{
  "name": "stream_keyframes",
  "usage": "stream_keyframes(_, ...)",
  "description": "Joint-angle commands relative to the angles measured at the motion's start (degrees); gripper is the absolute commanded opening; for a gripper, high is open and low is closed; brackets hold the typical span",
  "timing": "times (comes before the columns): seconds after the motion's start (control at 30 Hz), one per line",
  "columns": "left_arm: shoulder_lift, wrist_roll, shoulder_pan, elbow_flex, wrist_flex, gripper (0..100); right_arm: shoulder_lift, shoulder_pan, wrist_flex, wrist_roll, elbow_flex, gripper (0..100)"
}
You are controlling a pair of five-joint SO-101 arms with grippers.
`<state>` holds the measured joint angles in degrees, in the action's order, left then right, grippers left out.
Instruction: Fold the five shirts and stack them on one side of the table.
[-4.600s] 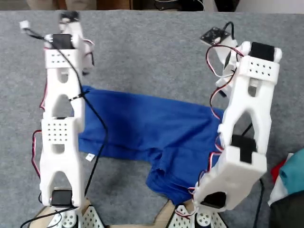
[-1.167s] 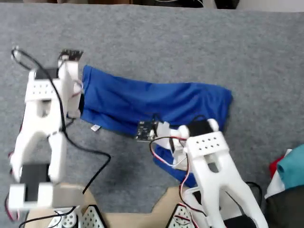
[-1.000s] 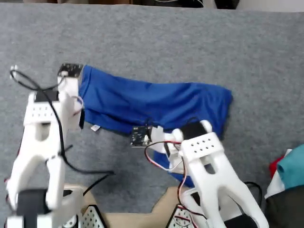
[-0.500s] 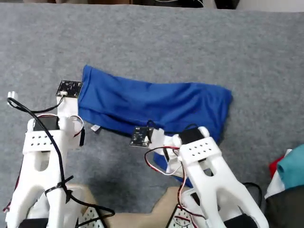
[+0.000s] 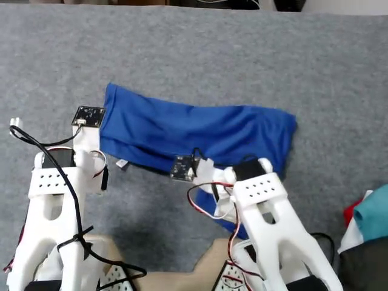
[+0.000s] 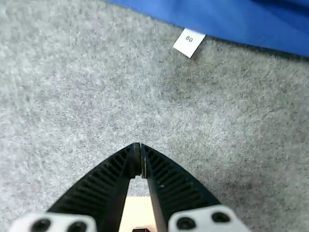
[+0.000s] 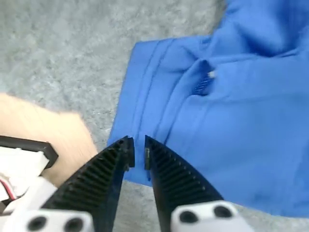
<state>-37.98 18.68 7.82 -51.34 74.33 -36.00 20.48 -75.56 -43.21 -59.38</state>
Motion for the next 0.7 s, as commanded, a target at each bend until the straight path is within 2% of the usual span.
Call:
stream_keyframes(0.0, -1.5, 0.3, 0.7, 0.4, 0.4, 2, -1.1, -1.4, -0.3, 0.3, 4.1, 11.1)
stream_keyframes(0.13, -1.5, 0.3, 0.7, 0.4, 0.4, 2, -1.0, -1.4, 4.7, 0.4, 1.2, 22.0)
stream_keyframes(0.43, -1.5, 0.3, 0.7, 0.5, 0.4, 2, 3.3, -1.4, 16.0, 0.6, -7.9, 14.5)
stream_keyframes(0.67, -1.5, 0.4, 0.7, 0.5, 0.4, 2, 14.9, -5.0, 17.3, 0.6, -3.7, 14.5)
